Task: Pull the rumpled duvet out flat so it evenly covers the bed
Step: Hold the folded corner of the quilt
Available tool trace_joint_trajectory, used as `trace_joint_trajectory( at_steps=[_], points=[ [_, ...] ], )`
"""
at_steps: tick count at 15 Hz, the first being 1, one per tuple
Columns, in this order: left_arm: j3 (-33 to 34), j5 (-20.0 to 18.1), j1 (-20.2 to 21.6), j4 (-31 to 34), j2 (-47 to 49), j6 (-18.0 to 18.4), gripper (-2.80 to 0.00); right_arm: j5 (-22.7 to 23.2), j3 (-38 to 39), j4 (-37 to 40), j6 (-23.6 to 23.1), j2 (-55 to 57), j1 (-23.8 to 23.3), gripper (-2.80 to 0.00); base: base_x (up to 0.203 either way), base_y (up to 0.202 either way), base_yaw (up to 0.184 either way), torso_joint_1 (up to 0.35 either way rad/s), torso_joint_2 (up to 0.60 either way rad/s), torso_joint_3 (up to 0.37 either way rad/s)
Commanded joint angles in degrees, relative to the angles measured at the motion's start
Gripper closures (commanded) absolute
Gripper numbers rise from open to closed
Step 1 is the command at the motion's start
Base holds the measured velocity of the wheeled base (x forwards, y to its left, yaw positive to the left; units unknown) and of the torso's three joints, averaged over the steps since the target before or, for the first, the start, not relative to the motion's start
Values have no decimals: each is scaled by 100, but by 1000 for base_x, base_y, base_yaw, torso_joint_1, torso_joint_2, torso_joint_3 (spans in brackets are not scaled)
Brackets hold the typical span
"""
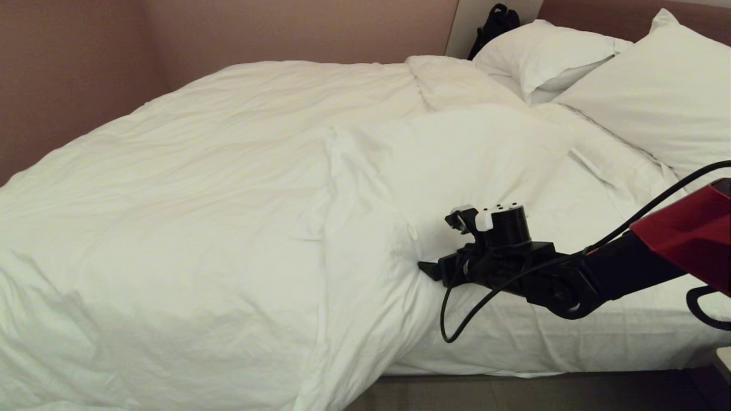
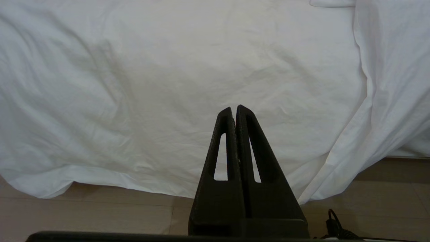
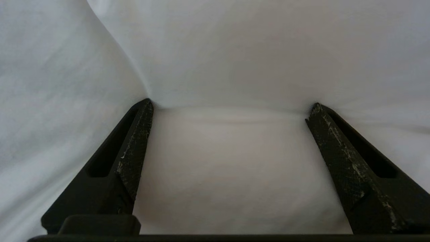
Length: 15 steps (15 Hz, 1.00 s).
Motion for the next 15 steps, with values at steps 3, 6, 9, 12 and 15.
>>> trace_joint_trajectory(
  at_steps=[3,6,9,12,15],
  points=[
    [0,3,2,-2,-2,-5,0,2,8,0,0,63,0,-280,0,0,0,0,0,0],
    [0,3,2,-2,-2,-5,0,2,-1,-9,9,72,-7,0,0,0,0,0,0,0],
    [0,3,2,-2,-2,-5,0,2,8,-114,9,80,-7,0,0,0,0,0,0,0],
    [0,3,2,-2,-2,-5,0,2,8,-114,9,71,-7,0,0,0,0,0,0,0],
    [0,3,2,-2,-2,-5,0,2,8,-114,9,63,-7,0,0,0,0,0,0,0]
  ],
)
